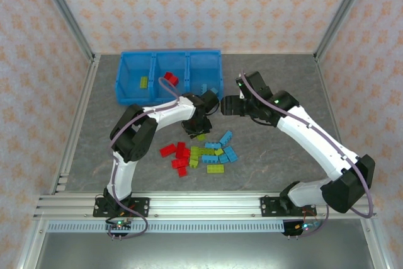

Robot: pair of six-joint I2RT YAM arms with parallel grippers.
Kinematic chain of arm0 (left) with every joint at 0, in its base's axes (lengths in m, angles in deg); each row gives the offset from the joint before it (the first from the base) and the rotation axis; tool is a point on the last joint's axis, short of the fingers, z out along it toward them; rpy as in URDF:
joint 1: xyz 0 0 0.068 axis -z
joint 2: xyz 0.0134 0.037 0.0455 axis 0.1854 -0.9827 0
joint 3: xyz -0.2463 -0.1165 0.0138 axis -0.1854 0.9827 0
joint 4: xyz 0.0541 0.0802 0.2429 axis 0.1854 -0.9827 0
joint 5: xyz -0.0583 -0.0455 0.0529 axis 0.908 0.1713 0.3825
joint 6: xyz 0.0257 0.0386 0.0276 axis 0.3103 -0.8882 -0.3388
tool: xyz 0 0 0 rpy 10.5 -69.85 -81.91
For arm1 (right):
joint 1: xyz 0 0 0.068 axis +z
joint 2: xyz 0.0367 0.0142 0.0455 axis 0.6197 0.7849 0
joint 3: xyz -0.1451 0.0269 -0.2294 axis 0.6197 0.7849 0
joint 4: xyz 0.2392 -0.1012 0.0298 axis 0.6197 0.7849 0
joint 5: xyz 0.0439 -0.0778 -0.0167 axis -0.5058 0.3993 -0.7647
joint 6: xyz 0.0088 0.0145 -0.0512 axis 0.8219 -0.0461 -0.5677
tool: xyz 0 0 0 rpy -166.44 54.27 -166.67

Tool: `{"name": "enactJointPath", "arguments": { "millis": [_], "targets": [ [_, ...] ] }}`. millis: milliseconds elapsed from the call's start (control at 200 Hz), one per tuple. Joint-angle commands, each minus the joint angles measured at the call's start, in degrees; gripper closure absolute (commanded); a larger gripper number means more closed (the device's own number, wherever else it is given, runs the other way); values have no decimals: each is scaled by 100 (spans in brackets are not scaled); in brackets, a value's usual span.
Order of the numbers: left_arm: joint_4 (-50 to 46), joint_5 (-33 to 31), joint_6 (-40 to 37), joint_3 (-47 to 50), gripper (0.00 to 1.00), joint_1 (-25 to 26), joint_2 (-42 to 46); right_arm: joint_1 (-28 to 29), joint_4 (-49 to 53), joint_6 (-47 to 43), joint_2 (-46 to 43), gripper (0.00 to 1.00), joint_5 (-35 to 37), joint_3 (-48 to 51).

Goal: Sort the legos into containers by color

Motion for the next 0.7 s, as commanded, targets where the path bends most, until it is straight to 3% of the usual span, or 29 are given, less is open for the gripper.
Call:
{"name": "enactJointPath", "arguments": {
  "millis": [0,110,330,480,691],
  "targets": [
    [-60,40,-159,142,68,-51,5,5,96,21,-172,18,190,25],
    [220,34,-463,169,76,-60,334,4,85,19,-171,18,135,-1],
    [-141,-777,-1511,-453,78,-486,1439,4,-212,-84,-175,18,-584,56],
    [-453,-1523,-2298,-1154,78,-1137,1697,6,-292,-84,-128,18,-715,69],
    [110,-1630,-3240,-1793,80,-2286,1417,9,-285,-104,-139,18,-640,80]
  ]
}}
